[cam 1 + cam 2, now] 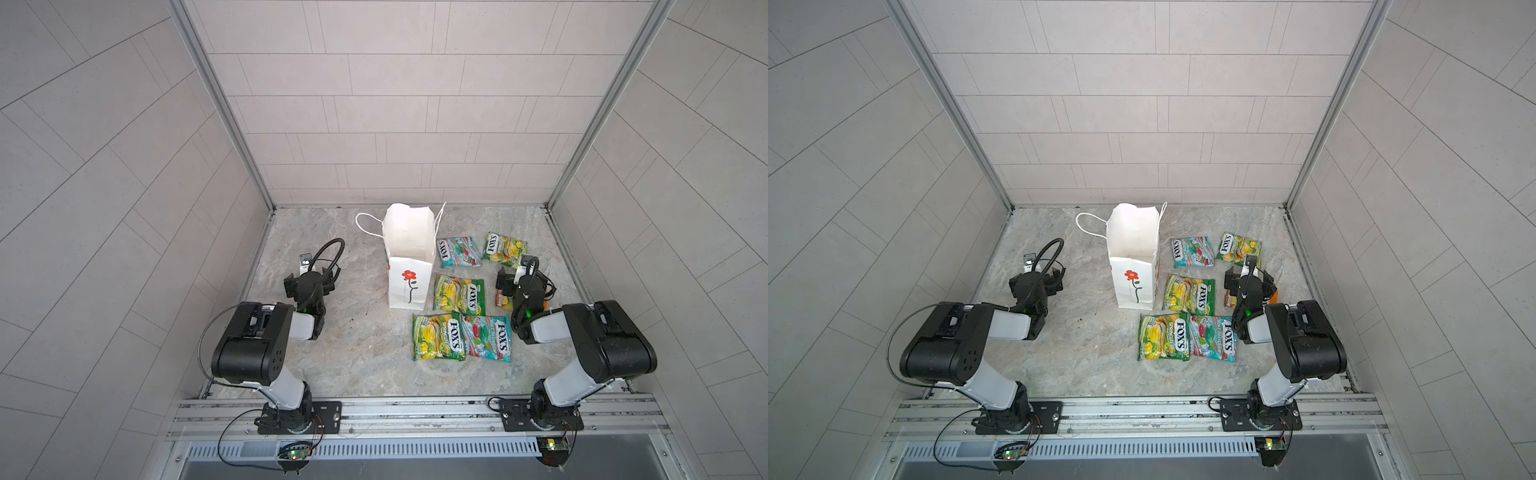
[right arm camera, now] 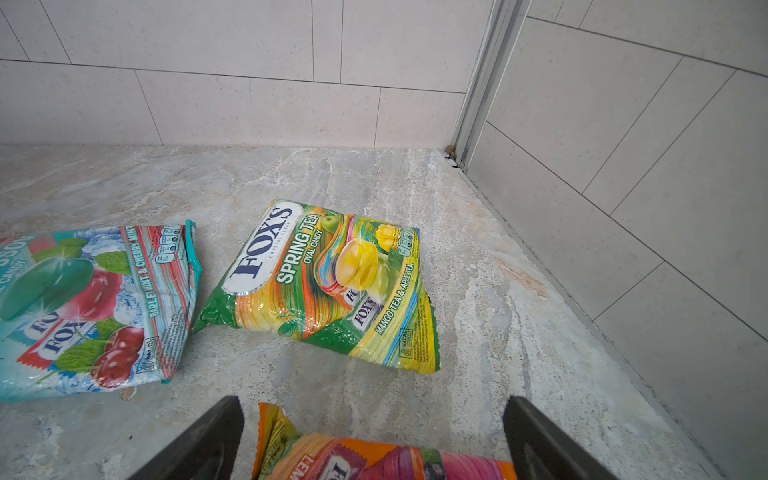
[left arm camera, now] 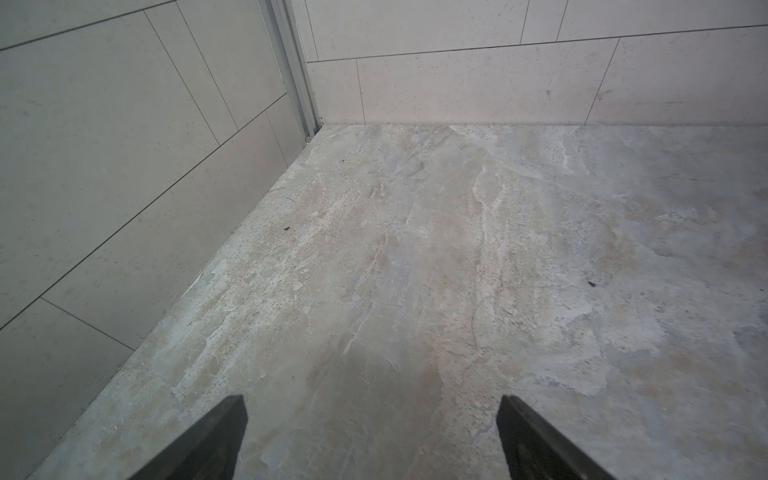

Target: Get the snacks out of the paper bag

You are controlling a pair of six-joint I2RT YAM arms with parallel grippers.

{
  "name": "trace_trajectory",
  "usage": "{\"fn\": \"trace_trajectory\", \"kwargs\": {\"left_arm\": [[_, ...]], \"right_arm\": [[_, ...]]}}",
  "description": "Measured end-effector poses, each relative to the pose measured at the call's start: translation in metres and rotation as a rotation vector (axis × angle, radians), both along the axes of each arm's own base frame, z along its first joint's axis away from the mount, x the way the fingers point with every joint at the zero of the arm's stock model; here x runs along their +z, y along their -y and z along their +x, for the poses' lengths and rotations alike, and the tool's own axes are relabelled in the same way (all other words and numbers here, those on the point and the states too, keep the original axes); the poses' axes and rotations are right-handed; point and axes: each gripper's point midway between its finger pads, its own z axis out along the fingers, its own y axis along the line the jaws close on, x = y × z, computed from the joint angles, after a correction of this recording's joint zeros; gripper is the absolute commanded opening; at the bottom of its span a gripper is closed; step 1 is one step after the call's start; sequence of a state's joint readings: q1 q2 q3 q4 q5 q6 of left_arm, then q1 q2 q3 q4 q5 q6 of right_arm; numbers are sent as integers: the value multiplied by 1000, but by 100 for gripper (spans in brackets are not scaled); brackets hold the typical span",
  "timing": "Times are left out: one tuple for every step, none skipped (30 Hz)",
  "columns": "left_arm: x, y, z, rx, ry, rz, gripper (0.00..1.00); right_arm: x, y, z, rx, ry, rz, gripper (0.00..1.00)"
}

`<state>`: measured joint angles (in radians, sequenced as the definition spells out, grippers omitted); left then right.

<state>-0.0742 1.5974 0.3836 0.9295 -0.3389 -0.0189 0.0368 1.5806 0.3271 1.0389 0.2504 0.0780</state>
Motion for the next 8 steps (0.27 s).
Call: {"fn": "trace_trajectory", "kwargs": {"left_arm": [[0, 0, 0, 0, 0, 0, 100], [0, 0, 0, 0, 0, 0, 100], [0, 0, 0, -1, -1, -1, 100], [0, 0, 0, -1, -1, -1, 100], [0, 0, 0, -1, 0, -2, 100], [0, 0, 0, -1, 0, -3, 100], [0, 0, 0, -1, 0, -4, 100], [0, 0, 0, -1, 0, -4, 100]], "right_arm": [[0, 0, 0, 0, 0, 0, 99], [0, 0, 0, 0, 0, 0, 99], [0, 0, 0, 0, 0, 0, 99], [0, 0, 0, 0, 0, 0, 99], [0, 0, 0, 0, 0, 0, 99], [0, 0, 0, 0, -1, 0, 99], [0, 0, 0, 0, 0, 0, 99], [0, 0, 0, 0, -1, 0, 99]]}}
